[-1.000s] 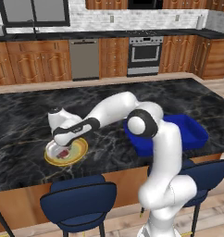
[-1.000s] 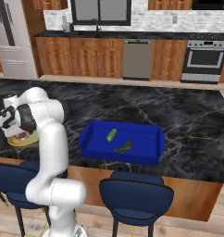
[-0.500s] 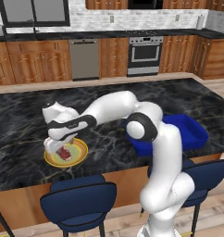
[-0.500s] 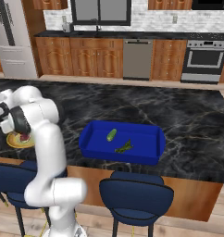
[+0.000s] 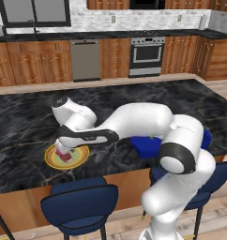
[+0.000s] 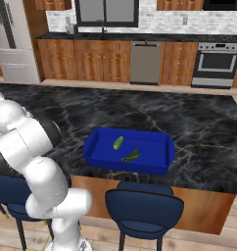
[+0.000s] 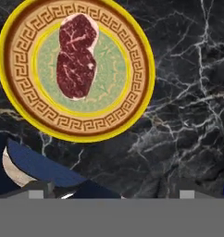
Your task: Create a steak meal by picking up the steak and asparagus from the tray and placing them on the plate. Leave the cucumber on the tray.
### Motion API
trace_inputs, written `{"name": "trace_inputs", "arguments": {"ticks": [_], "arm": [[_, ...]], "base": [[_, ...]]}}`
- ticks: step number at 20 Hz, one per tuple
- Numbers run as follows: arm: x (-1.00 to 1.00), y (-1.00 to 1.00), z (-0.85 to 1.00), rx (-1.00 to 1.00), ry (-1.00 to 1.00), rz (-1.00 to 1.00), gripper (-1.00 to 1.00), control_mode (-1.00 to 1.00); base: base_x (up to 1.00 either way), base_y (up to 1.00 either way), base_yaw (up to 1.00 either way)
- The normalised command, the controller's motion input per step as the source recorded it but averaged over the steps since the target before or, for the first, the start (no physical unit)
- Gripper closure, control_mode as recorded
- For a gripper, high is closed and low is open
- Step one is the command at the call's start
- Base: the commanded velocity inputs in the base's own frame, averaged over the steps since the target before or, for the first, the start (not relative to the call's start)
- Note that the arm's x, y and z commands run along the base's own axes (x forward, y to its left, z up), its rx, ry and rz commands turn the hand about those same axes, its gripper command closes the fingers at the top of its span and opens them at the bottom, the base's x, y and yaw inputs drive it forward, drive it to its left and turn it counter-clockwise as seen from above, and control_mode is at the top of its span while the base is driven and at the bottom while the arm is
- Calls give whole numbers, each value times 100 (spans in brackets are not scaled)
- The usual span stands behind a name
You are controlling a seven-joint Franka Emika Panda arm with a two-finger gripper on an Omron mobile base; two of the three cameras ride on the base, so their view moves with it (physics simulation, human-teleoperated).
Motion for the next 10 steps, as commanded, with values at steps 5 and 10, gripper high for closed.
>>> {"name": "trace_inputs", "arguments": {"ticks": [5, 10], "arm": [[-52, -100, 79, 12, -14, -8, -100, -100], [-24, -100, 71, 11, 0, -9, -100, -100]], "base": [[0, 0, 0], [0, 0, 0]]}}
